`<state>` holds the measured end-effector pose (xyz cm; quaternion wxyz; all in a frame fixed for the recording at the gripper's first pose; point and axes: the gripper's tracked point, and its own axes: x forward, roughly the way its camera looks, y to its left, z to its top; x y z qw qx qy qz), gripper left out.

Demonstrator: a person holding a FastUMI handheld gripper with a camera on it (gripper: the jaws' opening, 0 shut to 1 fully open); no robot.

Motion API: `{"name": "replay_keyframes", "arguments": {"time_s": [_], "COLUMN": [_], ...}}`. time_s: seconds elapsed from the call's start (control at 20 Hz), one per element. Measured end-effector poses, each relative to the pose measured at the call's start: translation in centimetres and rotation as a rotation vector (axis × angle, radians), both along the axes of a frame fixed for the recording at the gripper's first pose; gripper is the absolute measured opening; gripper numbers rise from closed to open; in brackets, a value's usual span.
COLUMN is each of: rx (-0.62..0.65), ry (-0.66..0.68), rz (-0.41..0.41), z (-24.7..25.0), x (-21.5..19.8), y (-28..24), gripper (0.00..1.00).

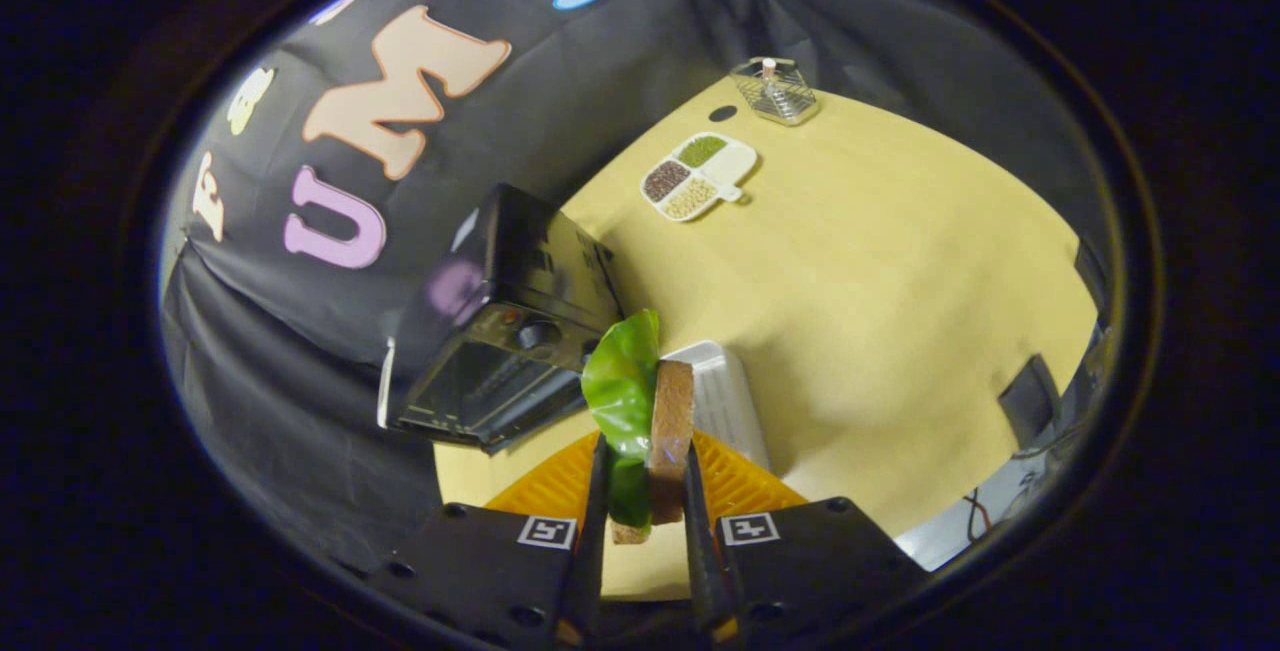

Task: Open the toaster oven, put the food inside, and close the toaster oven door.

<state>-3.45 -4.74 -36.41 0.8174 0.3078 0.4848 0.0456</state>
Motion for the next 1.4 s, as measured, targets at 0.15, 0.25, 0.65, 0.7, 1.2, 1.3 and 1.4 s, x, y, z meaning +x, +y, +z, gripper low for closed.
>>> {"name": "replay_keyframes", "arguments": {"time_s": [0.15,0.25,0.65,0.7,1.2,1.3,1.4], "rx": [0.103,0.165,0.412,0.436,0.384,0.361,0.320], "ry": [-0.018,-0.015,-0.022,-0.023,-0.131,-0.136,-0.160], "rz": [-0.024,-0.033,-0.061,-0.060,-0.140,-0.157,-0.156], "z": [0.0,-0.6,-2.0,-2.1,-5.0,-5.5,-5.5], "x": [-1.1,-1.7,-0.8,-0.2,6.8,7.7,8.5], "y": [4.3,7.2,18.3,19.3,21.3,21.1,21.0], "gripper": [0.38,0.38,0.38,0.38,0.38,0.38,0.38]}}
